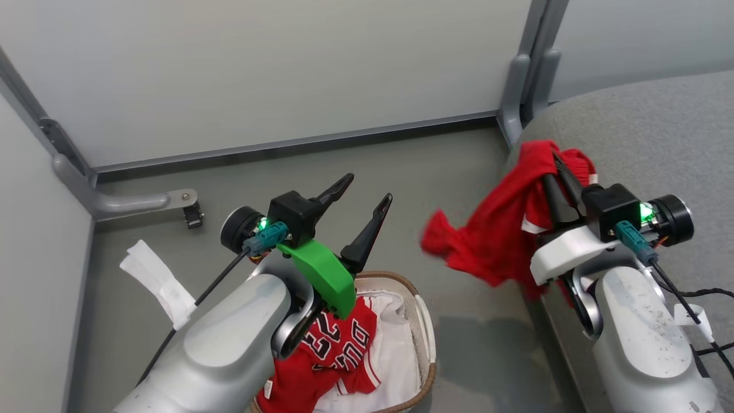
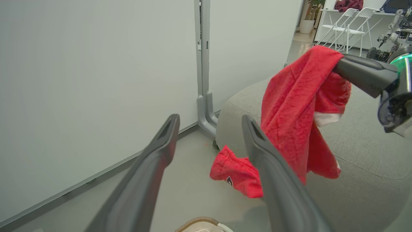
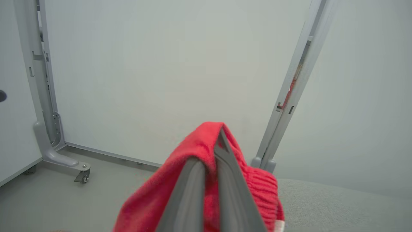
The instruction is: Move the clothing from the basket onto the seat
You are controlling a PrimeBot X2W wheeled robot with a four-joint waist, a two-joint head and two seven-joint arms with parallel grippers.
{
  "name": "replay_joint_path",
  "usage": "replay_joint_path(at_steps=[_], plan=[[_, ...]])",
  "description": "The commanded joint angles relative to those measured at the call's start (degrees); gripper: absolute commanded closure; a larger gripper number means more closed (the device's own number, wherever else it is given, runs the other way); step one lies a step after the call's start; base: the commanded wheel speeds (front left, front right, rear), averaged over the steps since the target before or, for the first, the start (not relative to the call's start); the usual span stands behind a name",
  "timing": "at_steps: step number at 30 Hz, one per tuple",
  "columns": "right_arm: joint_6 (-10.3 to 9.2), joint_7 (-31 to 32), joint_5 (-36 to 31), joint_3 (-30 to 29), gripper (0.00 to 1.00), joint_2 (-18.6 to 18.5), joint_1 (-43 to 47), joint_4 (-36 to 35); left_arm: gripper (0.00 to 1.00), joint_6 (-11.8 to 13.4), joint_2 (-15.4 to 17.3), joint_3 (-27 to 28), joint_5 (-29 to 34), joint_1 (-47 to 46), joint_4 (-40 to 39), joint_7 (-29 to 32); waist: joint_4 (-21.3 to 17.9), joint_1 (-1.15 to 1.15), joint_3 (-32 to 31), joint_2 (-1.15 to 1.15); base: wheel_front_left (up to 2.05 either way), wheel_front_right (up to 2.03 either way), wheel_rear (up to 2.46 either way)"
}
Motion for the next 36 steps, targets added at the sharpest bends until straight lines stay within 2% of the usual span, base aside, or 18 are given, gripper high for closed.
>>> replay_joint_path(at_steps=[1, 11, 19, 24, 29, 36], plan=[[-0.06, -0.1, -0.5, -0.8, 1.00, -0.5, 1.1, -0.9, 0.00, 0.0, 0.1, 0.0, 0.7, 1.2, -0.4, -0.3, -2.9, 0.00, 1.1, 0.00, 0.00, 0.00, 0.00], [-0.06, -0.1, -1.1, -4.1, 1.00, -1.1, 2.5, -5.6, 0.00, -0.3, -1.0, -0.6, 4.9, 4.7, -1.1, -0.3, -12.2, 0.00, 4.1, 0.00, 0.00, 0.00, 0.00], [-0.06, -0.1, -0.8, -5.8, 1.00, -0.2, 3.4, -7.7, 0.00, -0.9, -2.3, -0.5, 6.9, 5.2, -0.3, -0.3, -17.2, 0.00, 6.6, 0.00, 0.00, 0.00, 0.00], [-0.06, -0.1, -0.4, -6.6, 1.00, 0.1, 3.2, -7.1, 0.00, -1.1, -2.8, 0.0, 7.8, 4.8, -0.2, -0.3, -18.2, 0.00, 7.9, 0.00, 0.00, 0.00, 0.00], [-0.06, -0.1, -0.8, -7.3, 1.00, -0.1, 0.6, -5.4, 0.00, -1.2, -3.7, 1.0, 8.8, 4.0, -0.9, -0.3, -17.5, 0.00, 9.5, 0.00, 0.00, 0.00, 0.00], [-0.06, -0.1, -0.1, -8.1, 1.00, -5.0, -10.9, -1.0, 0.00, -0.6, -3.6, 1.8, 10.7, 2.7, -2.4, -0.2, -15.2, 0.00, 13.4, 0.00, 0.00, 0.00, 0.00]])
